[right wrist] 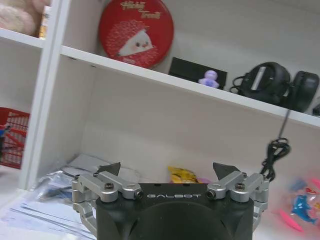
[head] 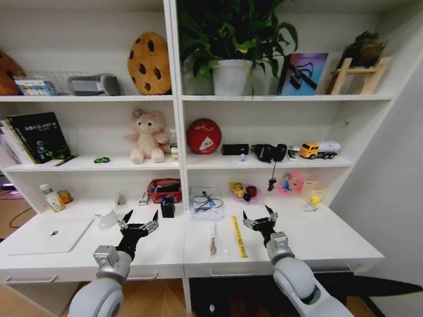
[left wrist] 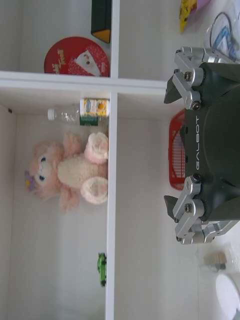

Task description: Organize the objects on the table.

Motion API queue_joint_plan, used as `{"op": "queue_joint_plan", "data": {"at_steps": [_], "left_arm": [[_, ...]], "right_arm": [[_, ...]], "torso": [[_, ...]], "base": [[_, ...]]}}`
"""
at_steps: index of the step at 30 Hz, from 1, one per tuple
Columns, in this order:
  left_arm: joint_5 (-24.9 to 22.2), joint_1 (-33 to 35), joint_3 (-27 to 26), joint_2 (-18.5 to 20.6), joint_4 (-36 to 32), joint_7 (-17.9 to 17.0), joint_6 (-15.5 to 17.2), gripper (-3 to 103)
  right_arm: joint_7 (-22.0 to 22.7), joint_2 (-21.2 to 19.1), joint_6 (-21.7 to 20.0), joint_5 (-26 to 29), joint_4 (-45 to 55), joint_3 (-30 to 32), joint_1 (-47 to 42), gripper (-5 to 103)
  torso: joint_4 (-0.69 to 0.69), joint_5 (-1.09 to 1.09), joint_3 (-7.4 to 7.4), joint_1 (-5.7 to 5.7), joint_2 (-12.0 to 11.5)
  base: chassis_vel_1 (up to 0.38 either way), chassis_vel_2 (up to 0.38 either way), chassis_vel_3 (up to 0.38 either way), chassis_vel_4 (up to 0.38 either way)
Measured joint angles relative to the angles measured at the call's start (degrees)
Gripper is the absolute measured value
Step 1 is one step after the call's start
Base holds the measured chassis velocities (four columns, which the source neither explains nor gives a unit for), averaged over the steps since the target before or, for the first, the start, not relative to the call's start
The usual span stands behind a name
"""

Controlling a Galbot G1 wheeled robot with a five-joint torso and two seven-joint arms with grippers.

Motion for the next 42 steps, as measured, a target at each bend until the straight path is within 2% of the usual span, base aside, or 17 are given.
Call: {"op": "queue_joint_plan", "data": {"at_steps": [1,5,6,8,10,13,15,16,18,21,23,26,31,34,35,36,42], "left_arm": [[0.0,0.0,0.0,0.0,0.0,0.0,0.0,100],[0.0,0.0,0.0,0.0,0.0,0.0,0.0,100],[0.0,0.0,0.0,0.0,0.0,0.0,0.0,100],[0.0,0.0,0.0,0.0,0.0,0.0,0.0,100],[0.0,0.0,0.0,0.0,0.0,0.0,0.0,100],[0.0,0.0,0.0,0.0,0.0,0.0,0.0,100],[0.0,0.0,0.0,0.0,0.0,0.0,0.0,100],[0.0,0.0,0.0,0.0,0.0,0.0,0.0,100],[0.0,0.0,0.0,0.0,0.0,0.0,0.0,100],[0.0,0.0,0.0,0.0,0.0,0.0,0.0,100],[0.0,0.0,0.0,0.0,0.0,0.0,0.0,100],[0.0,0.0,0.0,0.0,0.0,-0.1,0.0,100],[0.0,0.0,0.0,0.0,0.0,0.0,0.0,100],[0.0,0.0,0.0,0.0,0.0,0.0,0.0,100],[0.0,0.0,0.0,0.0,0.0,0.0,0.0,100],[0.0,0.0,0.0,0.0,0.0,0.0,0.0,100],[0.0,0.0,0.0,0.0,0.0,0.0,0.0,100]], "right_arm": [[0.0,0.0,0.0,-0.1,-0.2,-0.1,0.1,100],[-0.4,0.0,0.0,-0.4,-0.5,-0.3,0.0,100],[-0.4,0.0,0.1,-0.5,-0.5,-0.3,0.0,100],[-0.5,0.0,0.0,-0.5,-0.5,-0.3,-0.1,100],[-0.5,0.0,0.0,-0.5,-0.4,-0.3,-0.1,100],[-0.5,0.1,0.0,-0.5,-0.4,-0.1,-0.5,100],[-0.4,0.1,0.1,-0.6,-0.1,0.0,-0.9,100],[-0.4,0.1,0.1,-0.6,-0.1,0.0,-0.9,100],[-0.4,0.2,0.1,-0.7,-0.1,0.0,-1.0,100],[-0.4,0.2,0.0,-0.9,0.1,0.0,-1.0,100],[-0.4,0.2,0.0,-0.9,0.2,-0.1,-1.0,100],[-0.4,0.1,0.1,-0.8,0.2,-0.1,-1.1,100],[-0.9,0.1,3.0,-1.0,-0.2,0.0,-1.4,100],[-1.0,0.2,4.2,-1.0,-0.3,0.1,-1.6,100],[-1.1,0.2,4.9,-1.0,-0.4,0.4,-1.9,100],[-1.2,0.3,5.3,-0.9,0.1,1.0,-2.9,100],[-1.2,0.5,3.5,-1.2,1.6,1.3,-3.9,100]], "torso": [[0.03,0.09,0.02,0.03,0.0],[0.01,-0.09,0.0,-0.01,0.0],[0.04,0.07,0.02,0.02,0.0],[0.01,0.13,0.02,0.02,0.0],[0.03,-0.13,-0.01,-0.01,0.0],[0.03,0.11,0.02,0.02,0.0],[0.01,-0.12,0.0,0.0,0.0],[0.01,-0.12,0.0,0.0,0.0],[0.01,0.1,0.01,0.02,0.0],[0.02,-0.09,0.0,0.0,0.0],[0.02,0.09,0.01,0.01,0.0],[0.01,-0.03,0.0,0.0,0.0],[0.02,0.03,0.0,0.0,0.0],[0.01,-0.08,0.0,-0.01,0.0],[0.04,0.04,0.01,0.02,0.0],[-0.02,-0.03,0.0,-0.01,0.0],[0.0,0.04,0.02,0.03,0.0]], "base": [[0.353,0.348,-0.356,-0.343],[0.331,0.355,-0.359,-0.364],[0.385,0.41,-0.382,-0.386],[0.385,0.41,-0.352,-0.367],[0.318,0.373,-0.352,-0.367],[0.357,0.366,-0.365,-0.368],[0.337,0.342,-0.345,-0.349],[0.31,0.342,-0.345,-0.345],[0.352,0.377,-0.349,-0.342],[0.35,0.359,-0.356,-0.338],[0.351,0.358,-0.36,-0.35],[0.351,0.368,-0.356,-0.351],[0.361,0.352,-0.367,-0.353],[0.307,0.272,-0.319,-0.322],[0.317,0.272,-0.217,-0.274],[0.117,-0.004,-0.128,-0.087],[-0.012,-0.026,0.0,0.023]]}}
